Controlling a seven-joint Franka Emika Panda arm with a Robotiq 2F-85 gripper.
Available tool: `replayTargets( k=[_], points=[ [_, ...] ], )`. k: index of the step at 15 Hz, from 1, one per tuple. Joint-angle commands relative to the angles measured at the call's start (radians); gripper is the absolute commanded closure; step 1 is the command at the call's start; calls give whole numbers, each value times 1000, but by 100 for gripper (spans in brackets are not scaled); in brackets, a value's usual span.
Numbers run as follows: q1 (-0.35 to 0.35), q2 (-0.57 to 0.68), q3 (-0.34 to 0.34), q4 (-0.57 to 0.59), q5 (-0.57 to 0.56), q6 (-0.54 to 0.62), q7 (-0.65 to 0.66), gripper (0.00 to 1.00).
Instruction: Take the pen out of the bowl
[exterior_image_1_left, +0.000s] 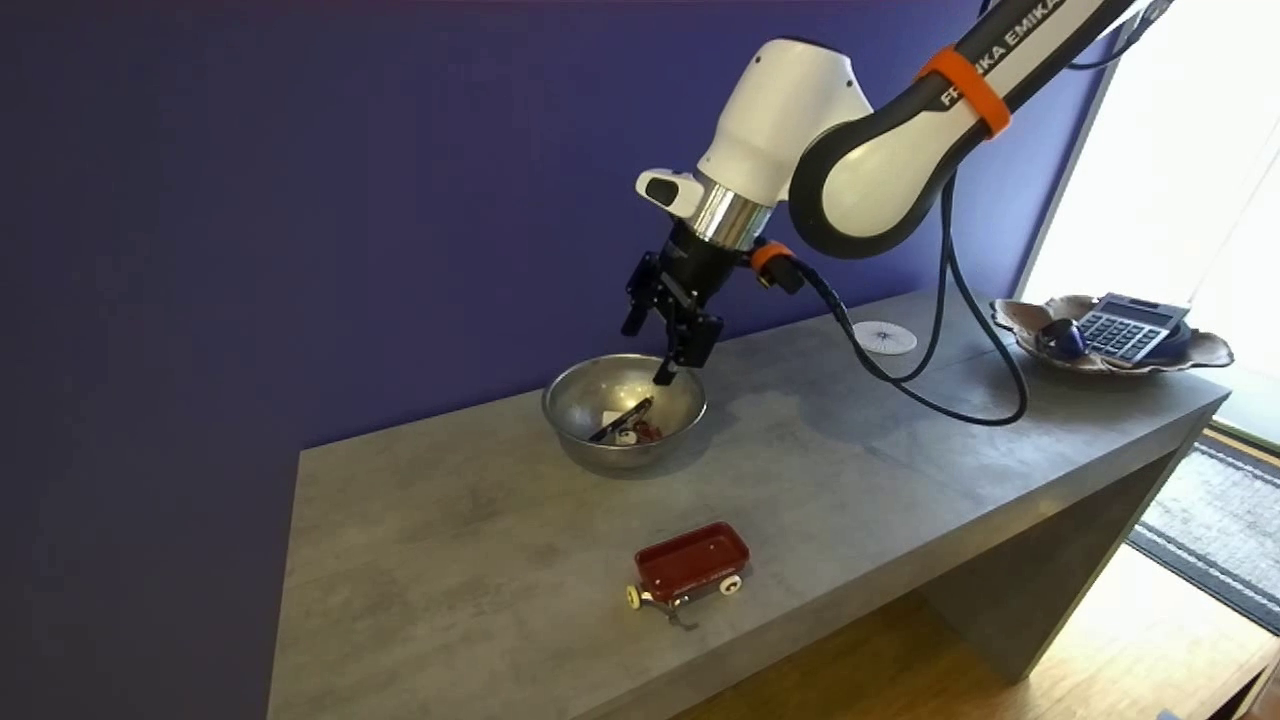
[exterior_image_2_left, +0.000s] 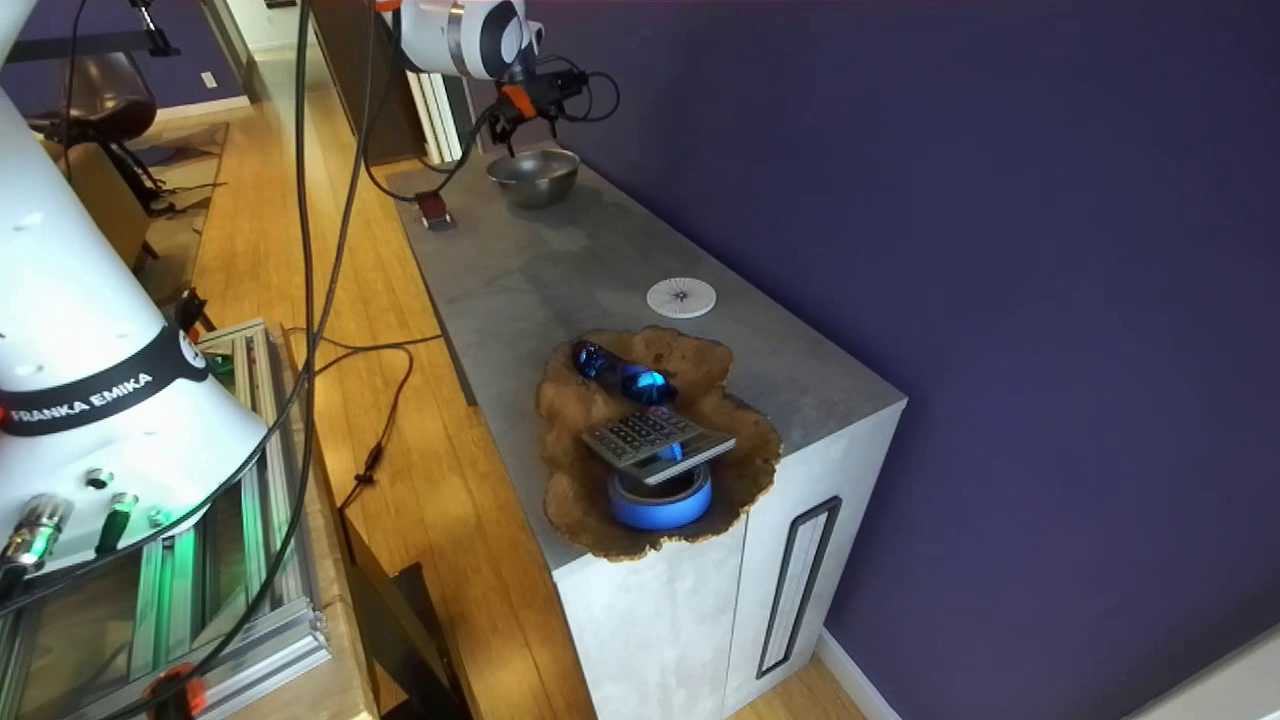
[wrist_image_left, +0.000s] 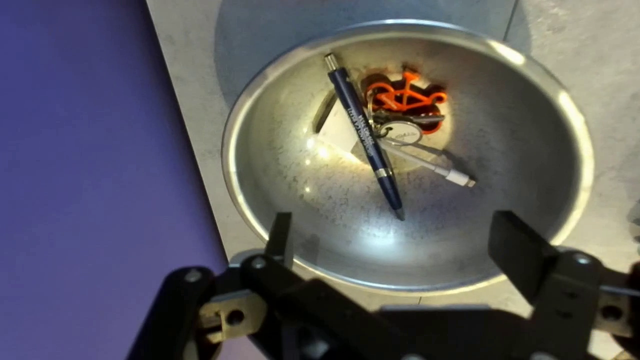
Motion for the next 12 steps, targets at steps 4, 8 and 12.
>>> replayTargets(
  k=[4, 8, 12],
  points=[
    [25, 190, 5, 190, -40, 20, -79, 18],
    [43, 272, 0, 285, -43, 7, -129, 51],
    [59, 336, -9, 366, -39, -13, -164, 78]
  ],
)
